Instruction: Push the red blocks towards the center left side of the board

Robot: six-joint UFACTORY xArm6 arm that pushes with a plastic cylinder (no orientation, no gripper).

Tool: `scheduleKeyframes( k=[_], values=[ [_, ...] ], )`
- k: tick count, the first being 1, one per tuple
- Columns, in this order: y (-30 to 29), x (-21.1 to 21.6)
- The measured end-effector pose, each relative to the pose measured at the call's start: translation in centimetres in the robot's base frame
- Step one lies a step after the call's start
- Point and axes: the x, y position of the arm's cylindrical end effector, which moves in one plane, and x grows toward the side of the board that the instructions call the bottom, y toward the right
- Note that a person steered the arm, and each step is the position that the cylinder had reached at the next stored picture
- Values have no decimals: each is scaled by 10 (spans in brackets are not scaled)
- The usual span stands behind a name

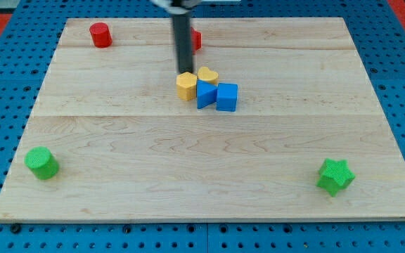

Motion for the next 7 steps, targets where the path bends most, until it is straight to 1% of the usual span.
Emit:
scheduleKeyframes(
  k=[1,2,3,4,5,6,7],
  values=[
    [6,-21],
    [-33,-48],
    [4,-58],
    [9,-83],
    [-95,-96],
    [-184,-97],
    [-164,-123]
  ],
)
